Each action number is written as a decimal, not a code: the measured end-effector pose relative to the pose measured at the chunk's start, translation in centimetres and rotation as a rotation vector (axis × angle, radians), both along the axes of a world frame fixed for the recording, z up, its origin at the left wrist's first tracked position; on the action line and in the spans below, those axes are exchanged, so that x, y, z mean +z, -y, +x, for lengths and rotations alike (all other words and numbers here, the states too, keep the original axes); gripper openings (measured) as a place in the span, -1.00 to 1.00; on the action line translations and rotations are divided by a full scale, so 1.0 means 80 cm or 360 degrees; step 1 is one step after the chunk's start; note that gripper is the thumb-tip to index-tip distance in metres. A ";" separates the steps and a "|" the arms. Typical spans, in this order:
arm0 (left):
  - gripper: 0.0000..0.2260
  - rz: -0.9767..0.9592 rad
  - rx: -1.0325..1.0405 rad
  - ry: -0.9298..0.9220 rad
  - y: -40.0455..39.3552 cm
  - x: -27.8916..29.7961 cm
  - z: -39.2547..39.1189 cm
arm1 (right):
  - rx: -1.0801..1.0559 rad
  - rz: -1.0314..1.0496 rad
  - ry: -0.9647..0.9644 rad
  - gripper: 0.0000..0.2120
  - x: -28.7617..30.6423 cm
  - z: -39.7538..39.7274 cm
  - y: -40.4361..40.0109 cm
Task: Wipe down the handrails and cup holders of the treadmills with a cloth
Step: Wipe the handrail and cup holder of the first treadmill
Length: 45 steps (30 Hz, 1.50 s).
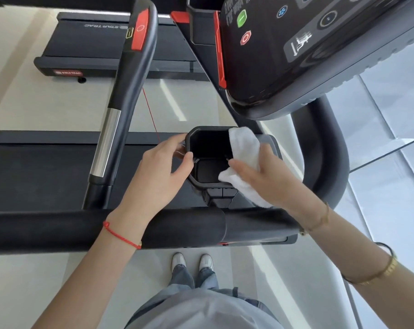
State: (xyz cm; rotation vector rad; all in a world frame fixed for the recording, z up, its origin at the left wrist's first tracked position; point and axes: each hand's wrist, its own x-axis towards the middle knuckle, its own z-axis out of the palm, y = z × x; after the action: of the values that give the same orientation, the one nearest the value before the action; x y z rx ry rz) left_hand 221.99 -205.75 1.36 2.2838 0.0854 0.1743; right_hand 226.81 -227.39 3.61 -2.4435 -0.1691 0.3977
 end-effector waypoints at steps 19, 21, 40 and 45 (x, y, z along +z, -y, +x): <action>-0.64 0.0125 -0.0071 -0.0034 -0.006 0.023 -0.028 | 0.1118 -0.0034 0.0230 -0.41 0.066 -0.021 0.014; -0.64 0.0119 -0.0059 -0.0050 -0.004 0.022 -0.033 | 0.1216 -0.0382 0.0290 -0.47 0.058 -0.026 -0.007; -0.64 0.0057 -0.0084 -0.0055 -0.003 0.018 -0.041 | 0.1226 -0.0652 0.0488 -0.65 0.038 -0.020 -0.054; -0.62 0.0065 -0.0087 -0.0059 -0.004 0.018 -0.042 | 0.1079 -0.0367 0.0541 -0.77 0.036 -0.031 -0.005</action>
State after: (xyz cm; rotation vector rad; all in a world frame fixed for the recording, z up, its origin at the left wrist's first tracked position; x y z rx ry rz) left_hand 218.66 -205.44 2.81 2.3274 0.0388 0.1058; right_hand 224.33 -226.99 6.51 -2.6082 -1.1700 0.2899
